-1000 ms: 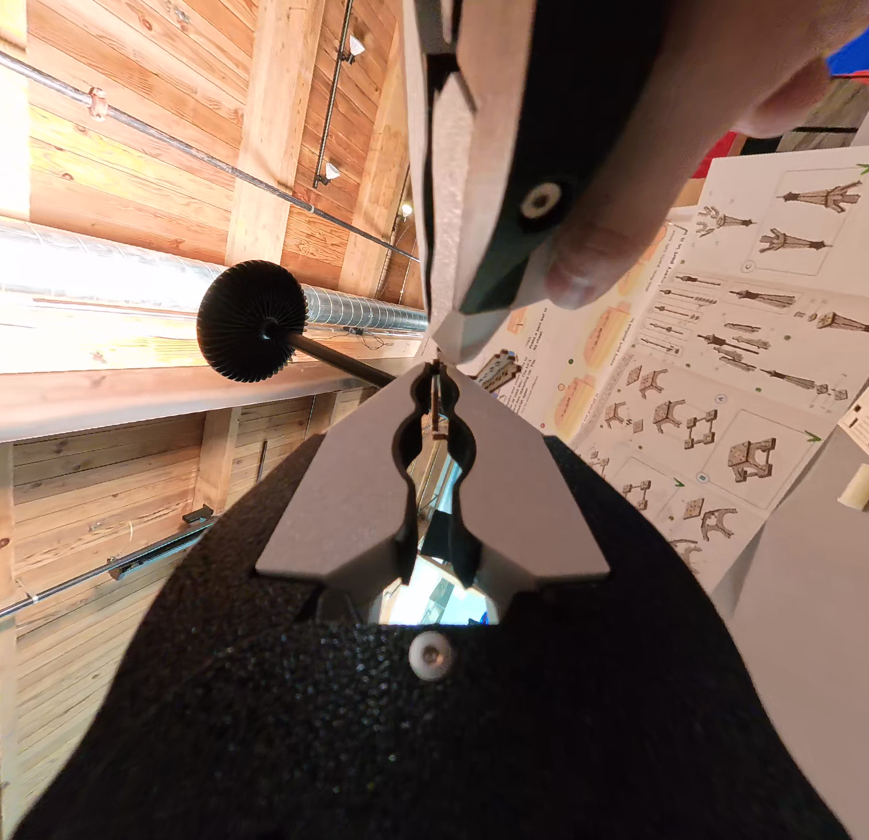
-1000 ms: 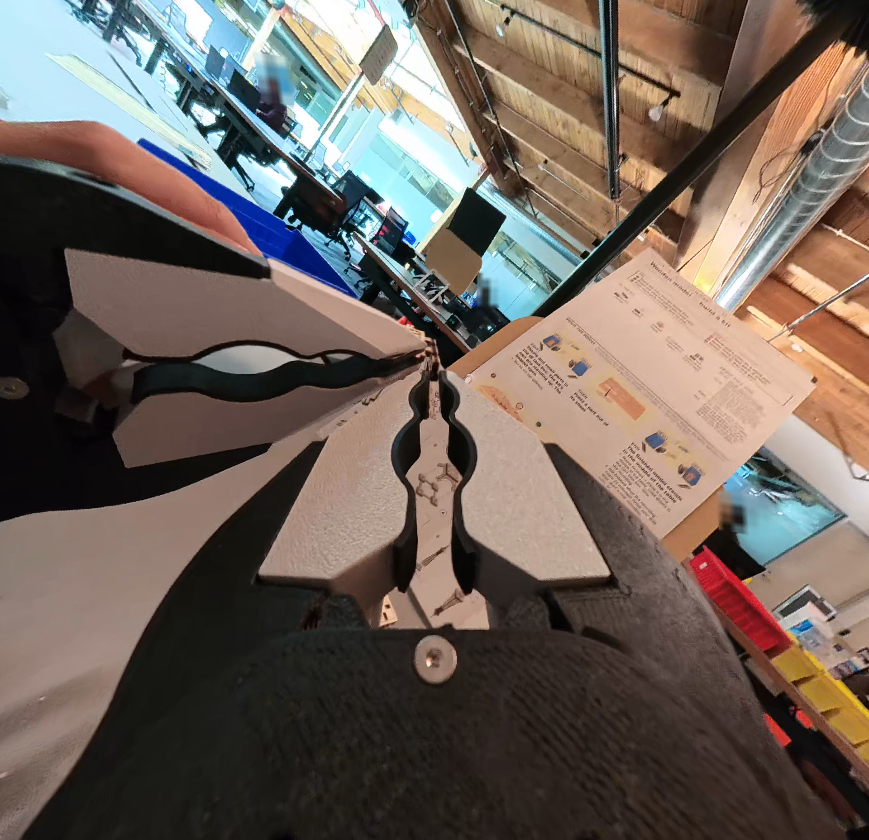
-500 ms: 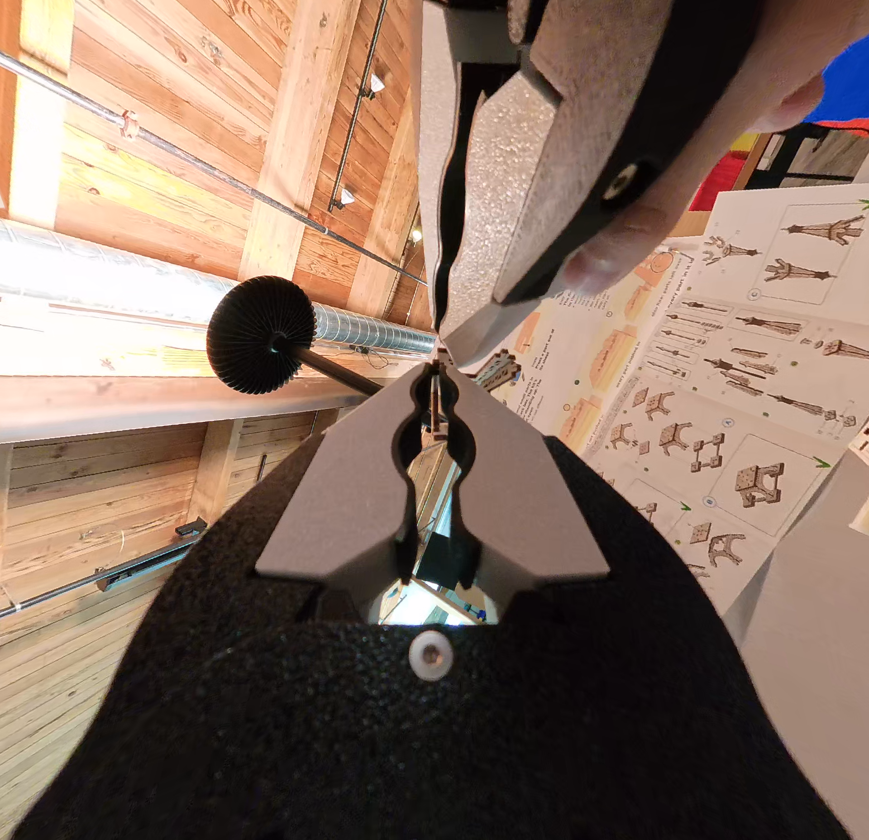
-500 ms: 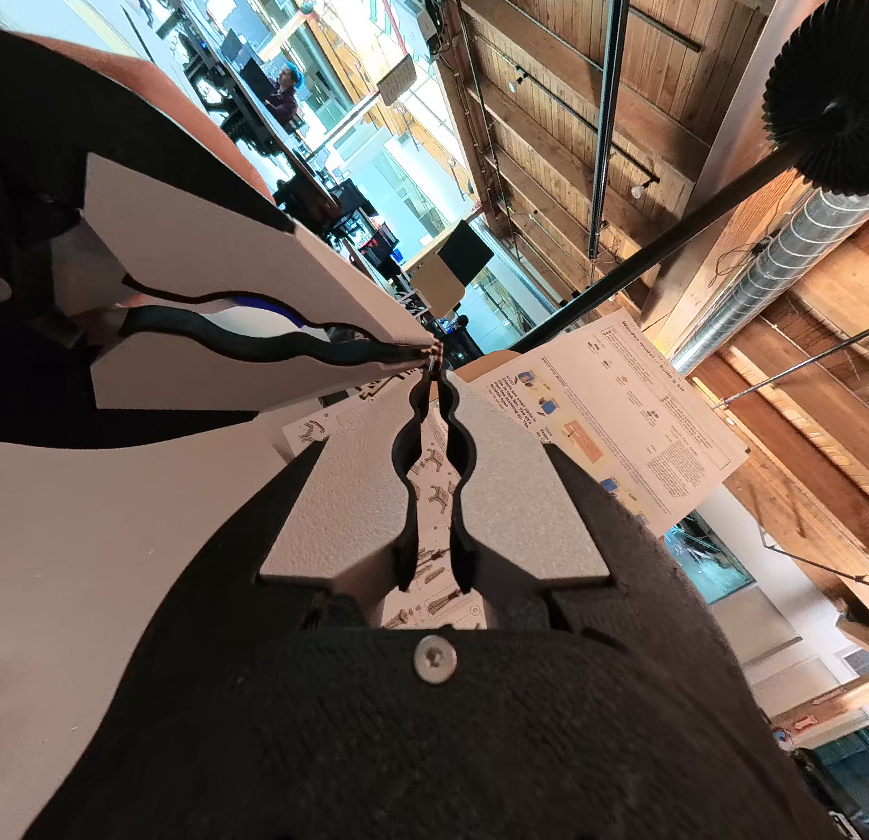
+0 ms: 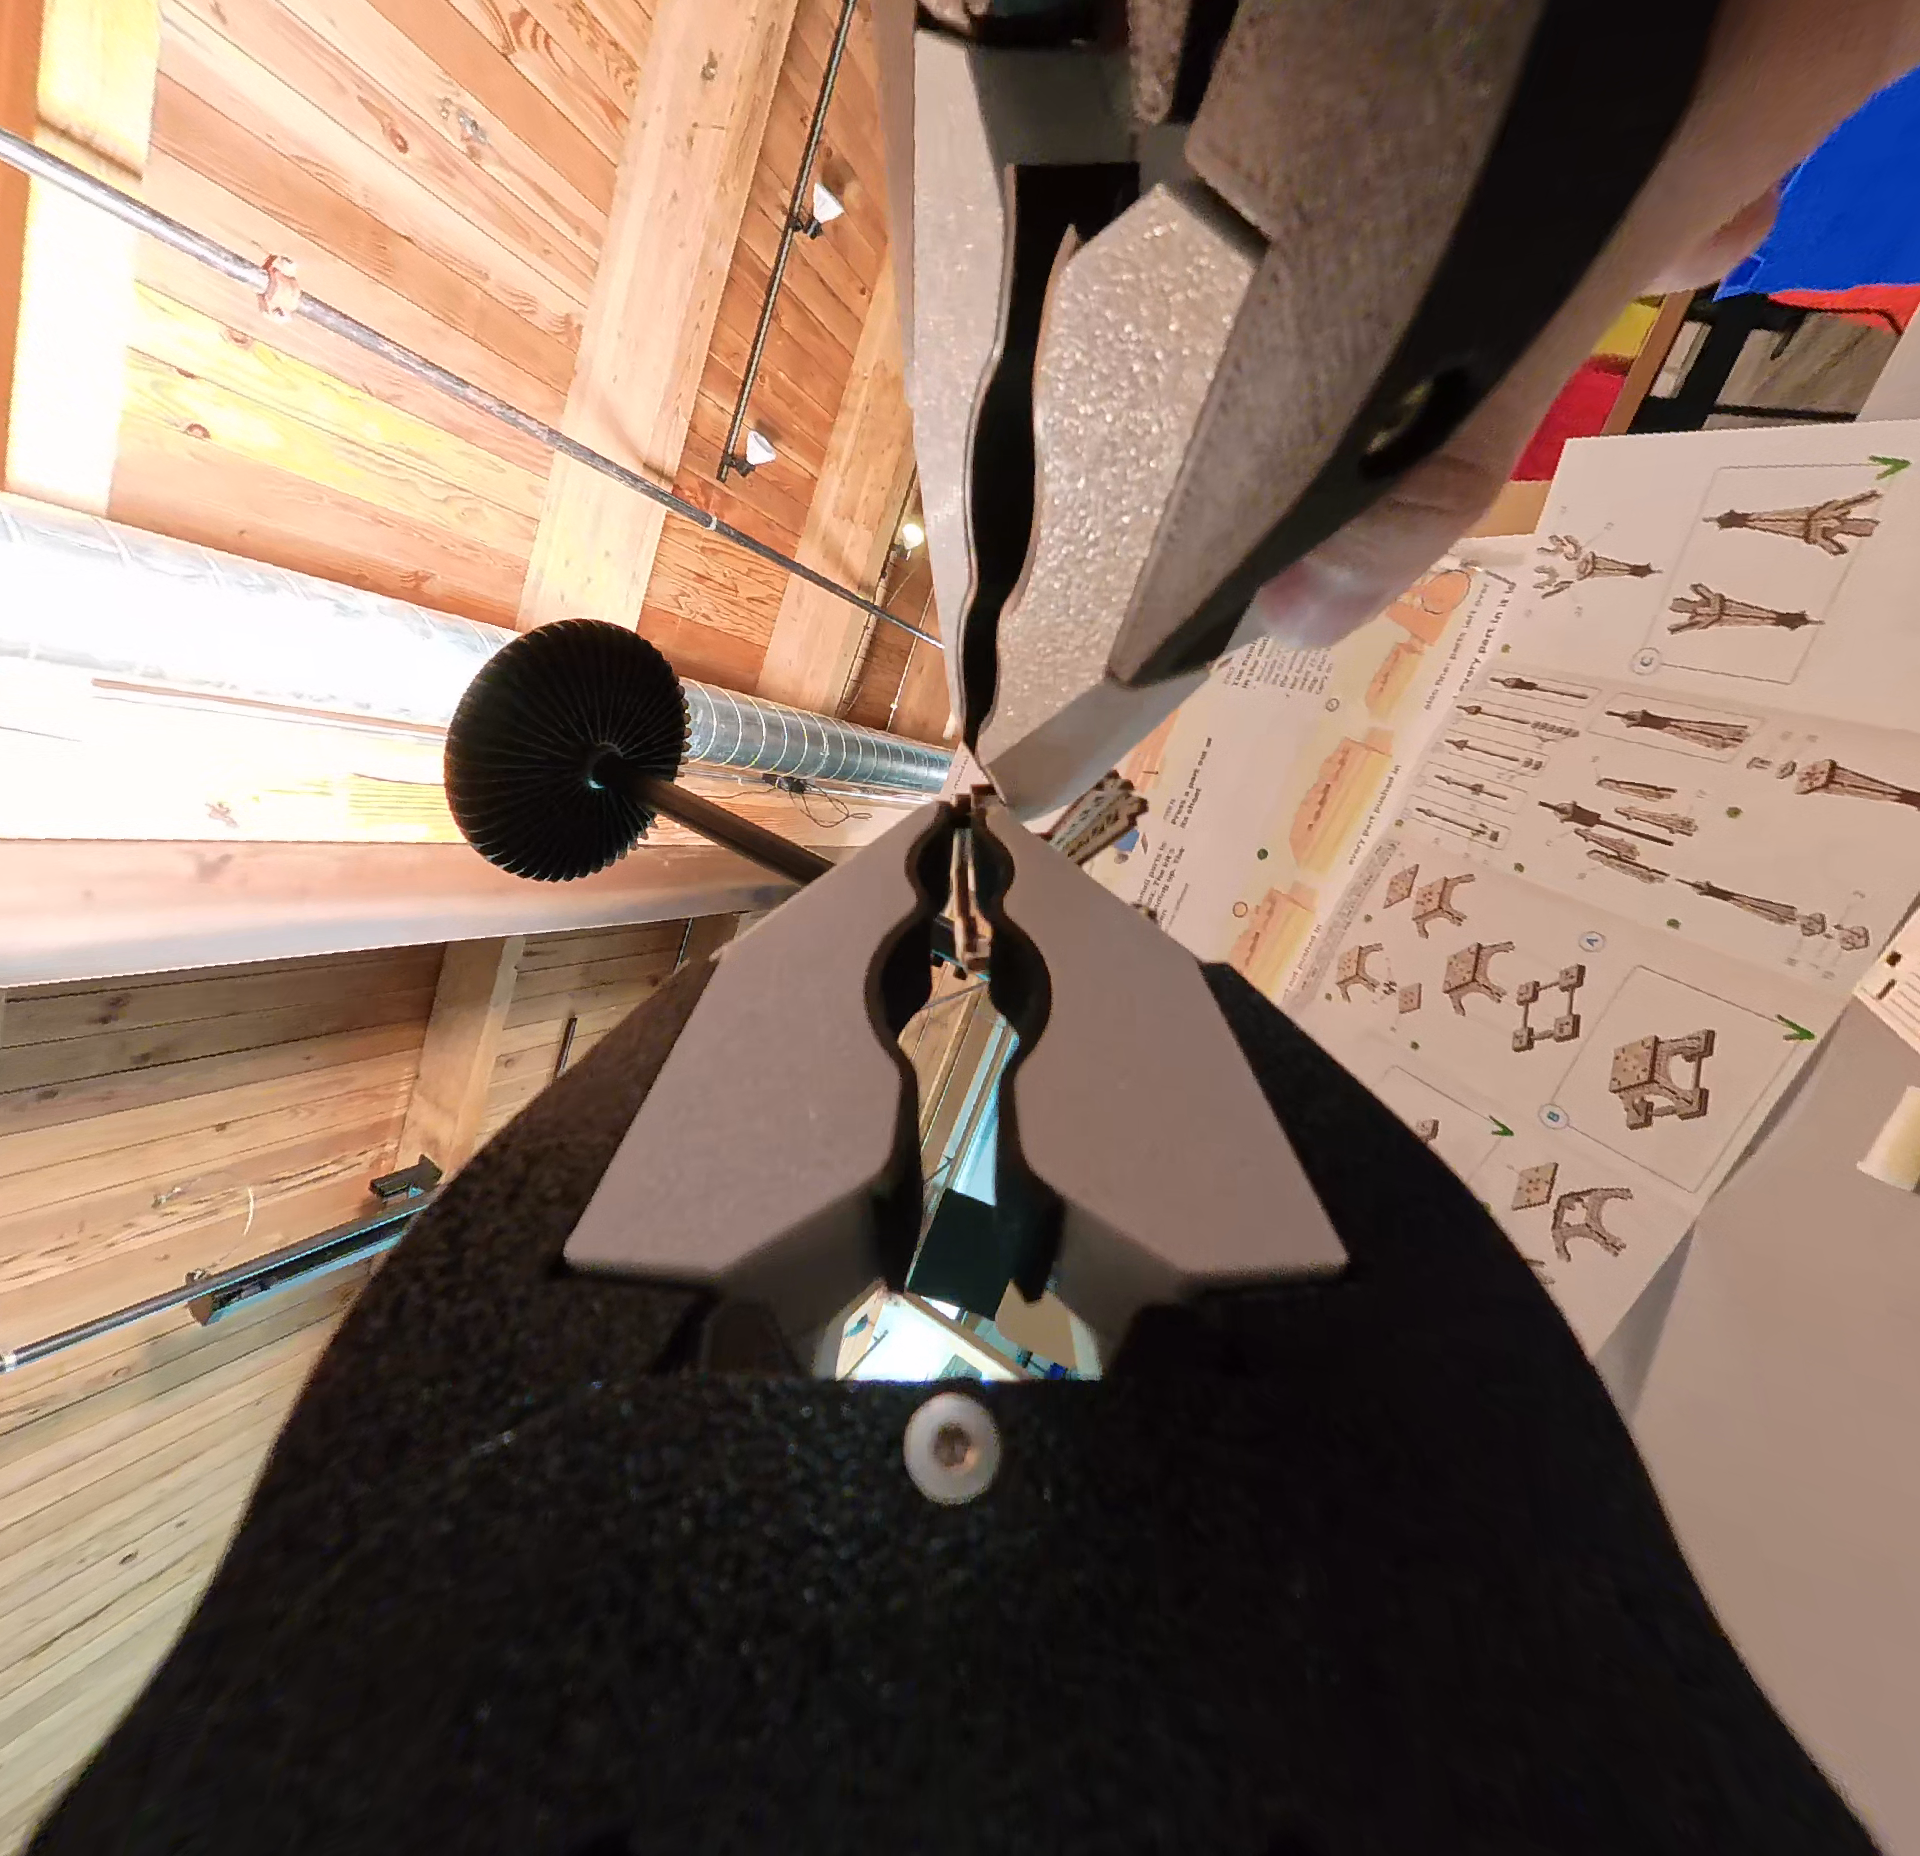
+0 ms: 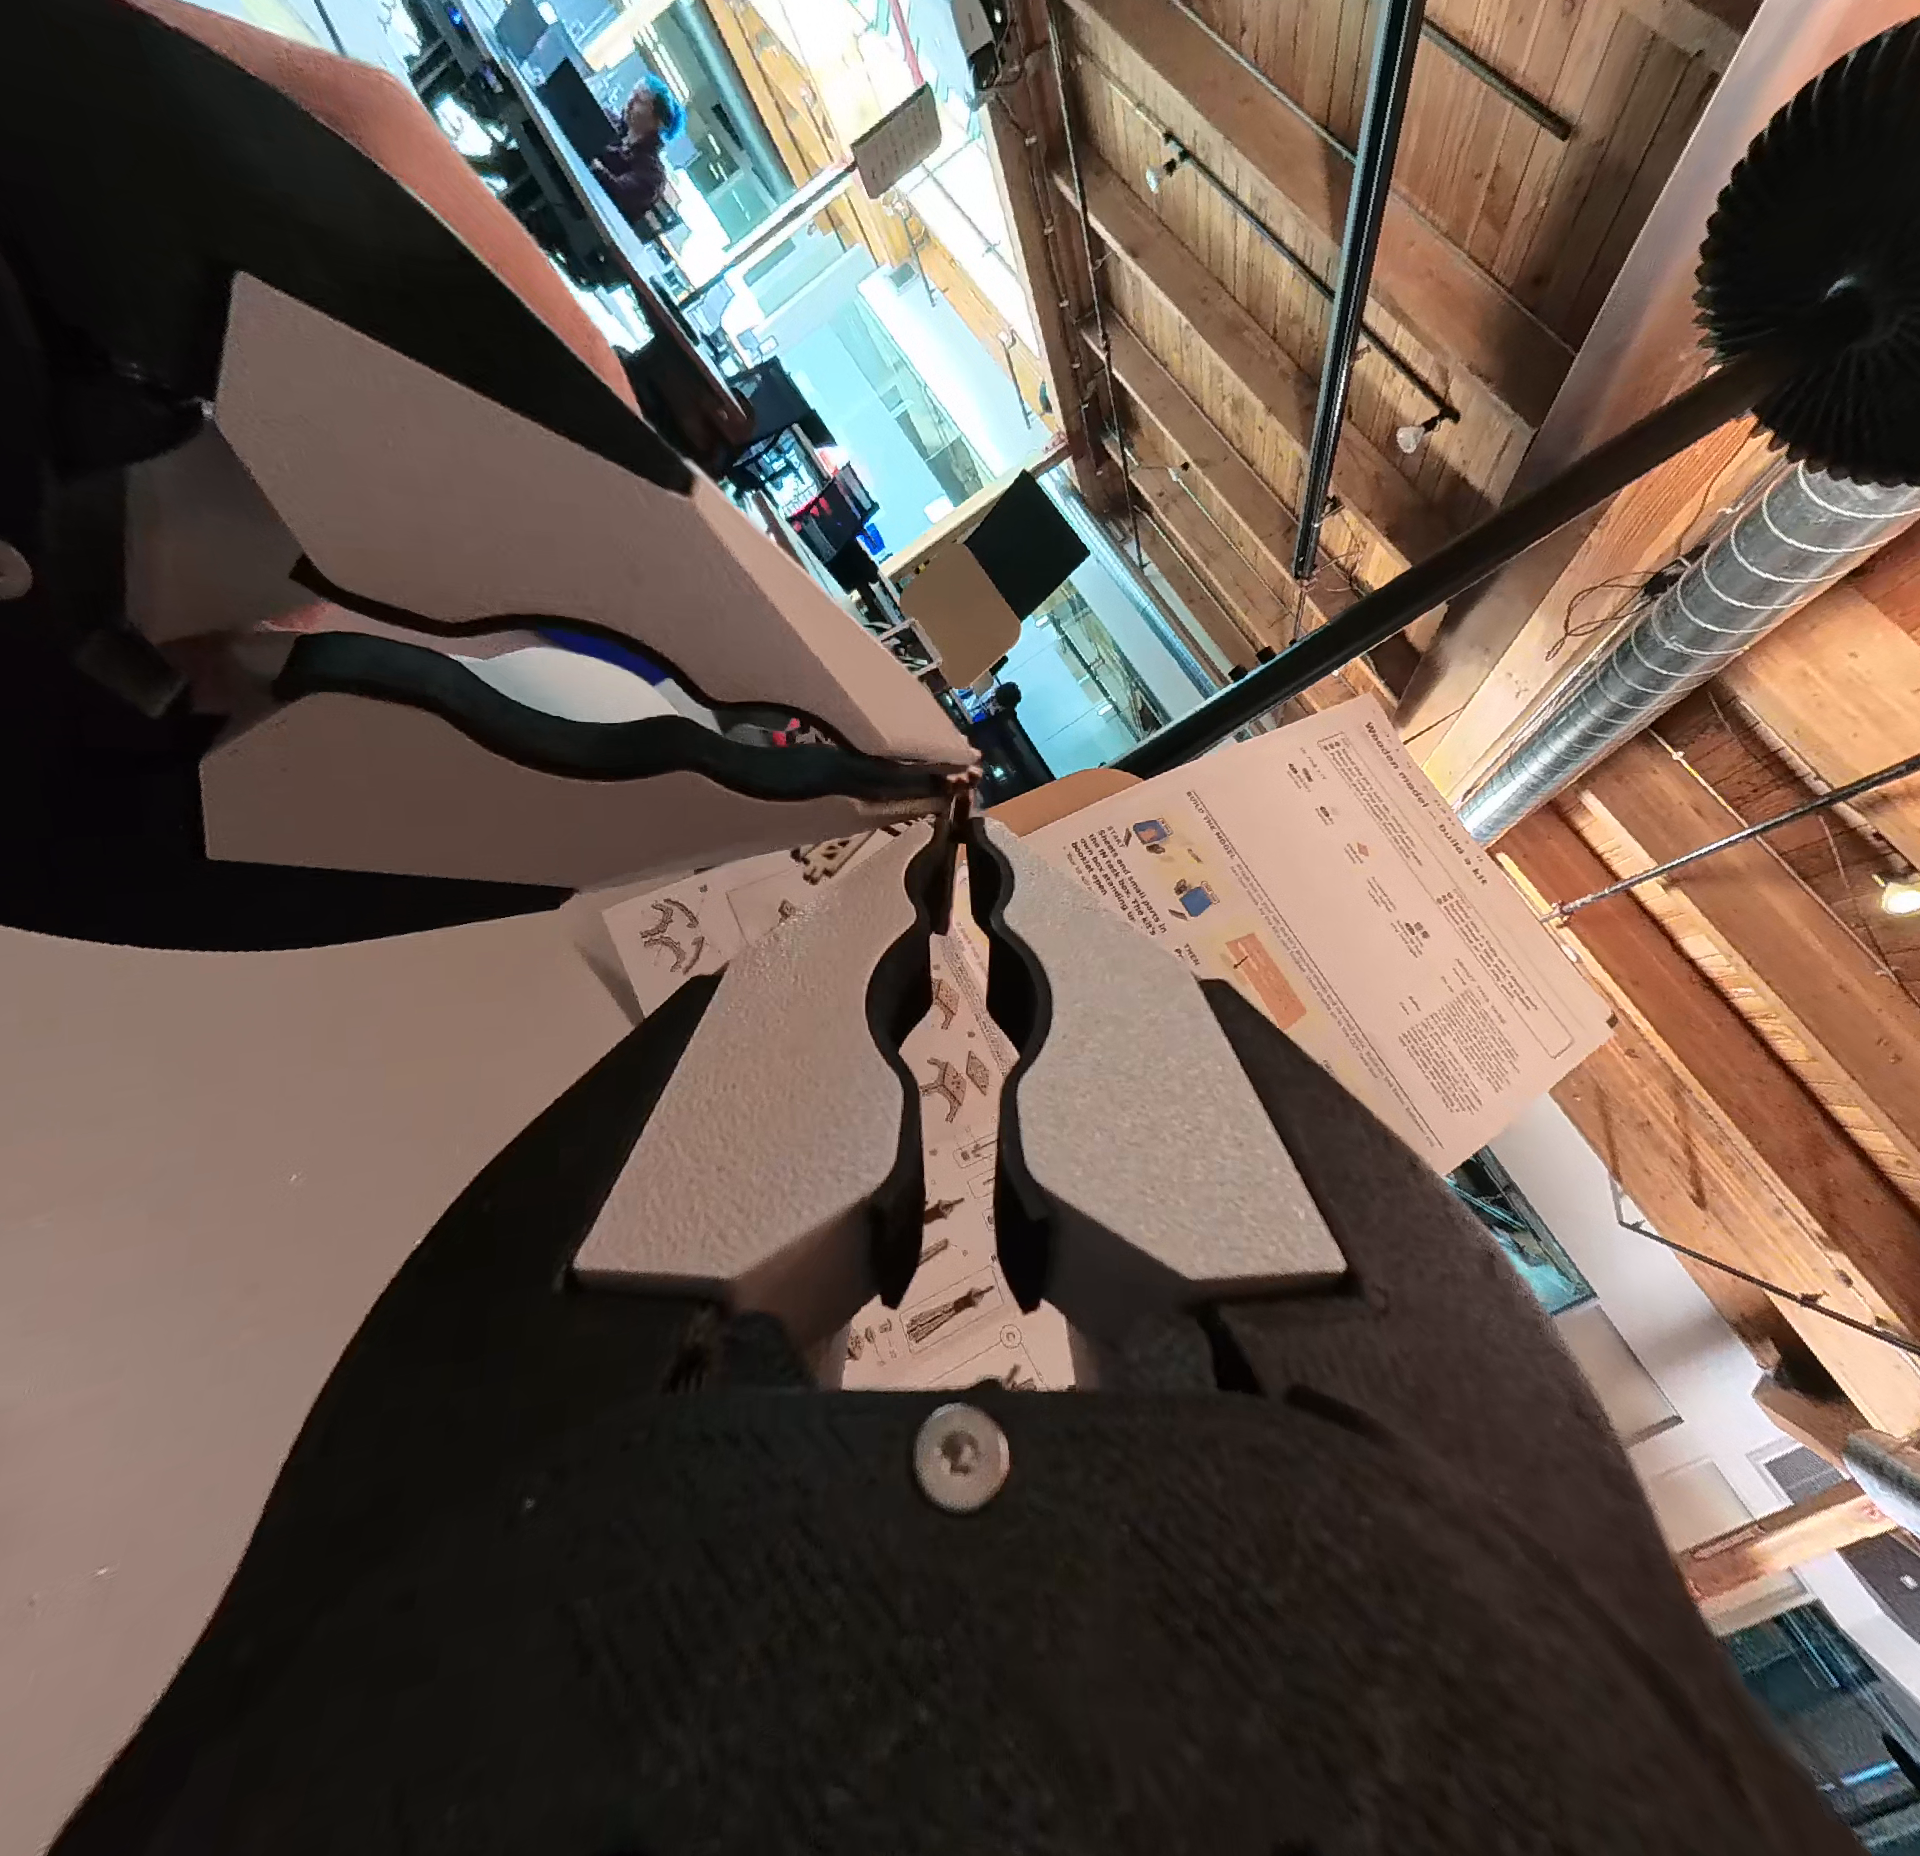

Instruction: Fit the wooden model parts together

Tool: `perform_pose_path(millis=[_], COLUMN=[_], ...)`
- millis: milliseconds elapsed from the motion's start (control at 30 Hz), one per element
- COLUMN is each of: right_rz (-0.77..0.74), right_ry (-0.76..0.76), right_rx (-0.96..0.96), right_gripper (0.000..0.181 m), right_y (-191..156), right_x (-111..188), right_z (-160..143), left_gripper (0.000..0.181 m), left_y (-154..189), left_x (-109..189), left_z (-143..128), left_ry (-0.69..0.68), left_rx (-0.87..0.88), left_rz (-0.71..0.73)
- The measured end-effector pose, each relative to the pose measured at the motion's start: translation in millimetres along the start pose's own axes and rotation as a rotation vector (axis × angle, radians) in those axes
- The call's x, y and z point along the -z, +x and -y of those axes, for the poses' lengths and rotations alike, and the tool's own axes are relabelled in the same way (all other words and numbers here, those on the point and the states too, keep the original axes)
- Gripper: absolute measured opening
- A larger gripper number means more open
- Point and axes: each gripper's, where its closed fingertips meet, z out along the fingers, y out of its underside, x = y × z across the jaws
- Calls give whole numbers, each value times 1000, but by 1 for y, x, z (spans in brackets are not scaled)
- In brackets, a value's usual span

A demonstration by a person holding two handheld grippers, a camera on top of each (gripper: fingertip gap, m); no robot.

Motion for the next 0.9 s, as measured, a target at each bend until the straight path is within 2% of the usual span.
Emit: perform_pose_path(millis=[133, 400, 533, 700, 900], right_rz=[-3, -41, -62, -67, -66], right_ry=[13, 34, 0, -8, -16], right_rx=[17, 51, 94, 73, 78], right_gripper=[0, 0, 0, 0, 0], right_y=[-1, 2, 2, 5, 5], right_x=[0, 2, 1, 0, 0], right_z=[1, 4, 0, -1, -3], left_gripper=[0, 2, 2, 5, 10], left_y=[1, -2, 1, 2, 3], left_x=[0, 2, 3, 7, 6], left_z=[0, 1, -1, 0, -4], left_ry=[11, 85, 77, 112, 78], left_rx=[11, 164, 142, 197, 208], left_rz=[1, -49, -45, -79, -86])
